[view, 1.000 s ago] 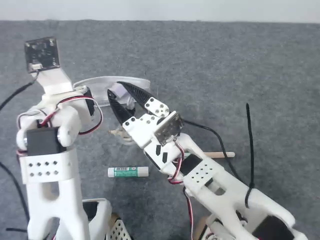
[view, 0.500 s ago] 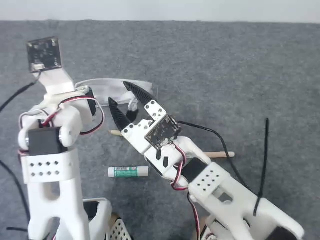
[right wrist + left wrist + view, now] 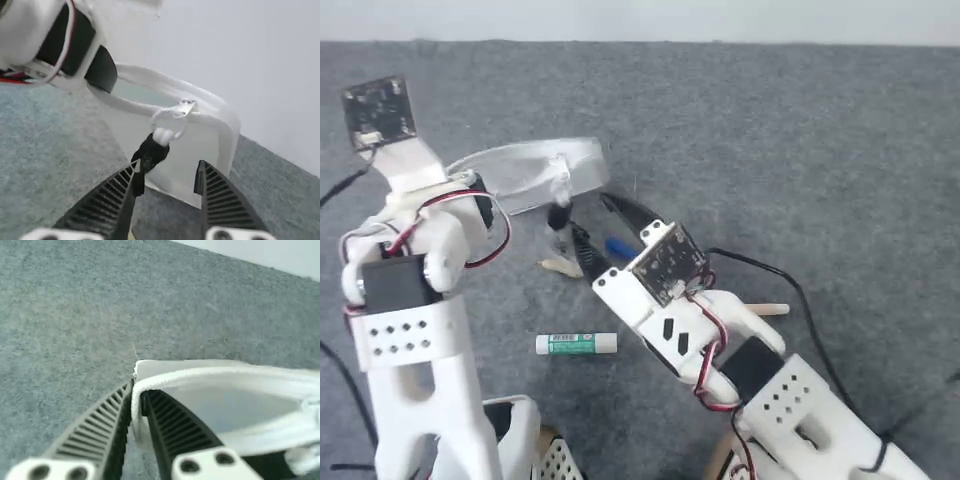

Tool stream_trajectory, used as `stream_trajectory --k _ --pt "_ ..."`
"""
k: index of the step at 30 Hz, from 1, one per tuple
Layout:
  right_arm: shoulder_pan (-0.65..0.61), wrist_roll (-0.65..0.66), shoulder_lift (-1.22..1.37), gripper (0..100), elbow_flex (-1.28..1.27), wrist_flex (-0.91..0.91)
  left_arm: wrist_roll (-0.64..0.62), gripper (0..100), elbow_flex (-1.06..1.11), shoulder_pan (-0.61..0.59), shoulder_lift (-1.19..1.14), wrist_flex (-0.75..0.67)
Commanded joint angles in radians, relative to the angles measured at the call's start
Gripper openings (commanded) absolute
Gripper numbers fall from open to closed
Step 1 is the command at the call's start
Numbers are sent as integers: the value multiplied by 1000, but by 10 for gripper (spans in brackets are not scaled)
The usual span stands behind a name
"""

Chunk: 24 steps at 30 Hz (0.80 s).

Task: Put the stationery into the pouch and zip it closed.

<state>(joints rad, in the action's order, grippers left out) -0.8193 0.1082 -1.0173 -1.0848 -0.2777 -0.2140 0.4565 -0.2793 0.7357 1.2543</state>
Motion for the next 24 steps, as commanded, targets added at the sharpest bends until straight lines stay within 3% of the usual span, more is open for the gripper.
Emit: stream_trajectory --k 1,8,13,24 --pt "42 -12 -42 156 110 -122 -18 11 -13 -32 8 -40" --pt "90 -14 -42 156 198 -331 -51 11 -16 -130 8 -41" --pt "90 -9 -16 156 198 -378 -52 11 -18 -180 9 -58" --pt "88 -6 387 158 330 -380 -54 11 -15 -212 9 -63"
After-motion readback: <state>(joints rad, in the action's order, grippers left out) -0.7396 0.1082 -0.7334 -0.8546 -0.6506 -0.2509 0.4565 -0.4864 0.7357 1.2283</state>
